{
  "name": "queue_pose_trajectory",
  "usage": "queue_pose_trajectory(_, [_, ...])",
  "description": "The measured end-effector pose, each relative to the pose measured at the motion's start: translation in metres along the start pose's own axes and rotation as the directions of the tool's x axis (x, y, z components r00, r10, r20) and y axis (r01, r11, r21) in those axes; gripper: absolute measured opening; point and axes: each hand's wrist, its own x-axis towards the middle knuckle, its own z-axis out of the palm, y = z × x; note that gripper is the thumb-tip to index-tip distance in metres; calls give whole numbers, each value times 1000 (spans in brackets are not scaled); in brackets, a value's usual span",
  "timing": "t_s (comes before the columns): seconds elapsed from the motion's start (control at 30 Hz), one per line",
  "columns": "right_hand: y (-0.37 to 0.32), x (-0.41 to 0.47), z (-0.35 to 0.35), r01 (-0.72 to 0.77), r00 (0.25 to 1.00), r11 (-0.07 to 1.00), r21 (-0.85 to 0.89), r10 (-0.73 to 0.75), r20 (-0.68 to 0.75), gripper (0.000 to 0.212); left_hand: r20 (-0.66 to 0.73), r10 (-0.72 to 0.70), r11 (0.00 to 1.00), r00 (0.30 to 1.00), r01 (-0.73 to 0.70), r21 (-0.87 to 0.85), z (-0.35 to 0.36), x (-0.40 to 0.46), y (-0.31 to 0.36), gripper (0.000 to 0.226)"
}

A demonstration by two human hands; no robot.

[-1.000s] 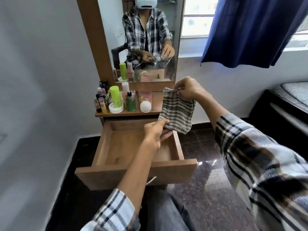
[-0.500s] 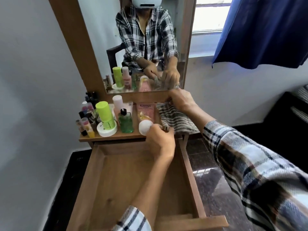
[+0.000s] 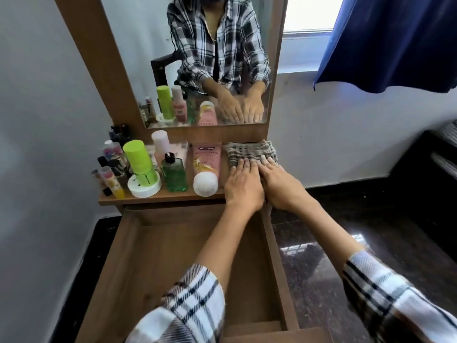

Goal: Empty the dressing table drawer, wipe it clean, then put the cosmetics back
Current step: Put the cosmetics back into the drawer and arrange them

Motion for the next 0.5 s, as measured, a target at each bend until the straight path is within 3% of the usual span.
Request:
queue_pose_trajectory(0.17, [10, 33, -1, -57, 996, 998, -11, 58, 65, 54, 41, 58, 998, 997, -58, -18, 1, 23, -14, 54])
queue_pose_trajectory(0.5, [15, 53, 8, -98, 992, 995, -7, 98, 81, 56, -46, 58, 998, 997, -59, -19, 10, 28, -18, 52])
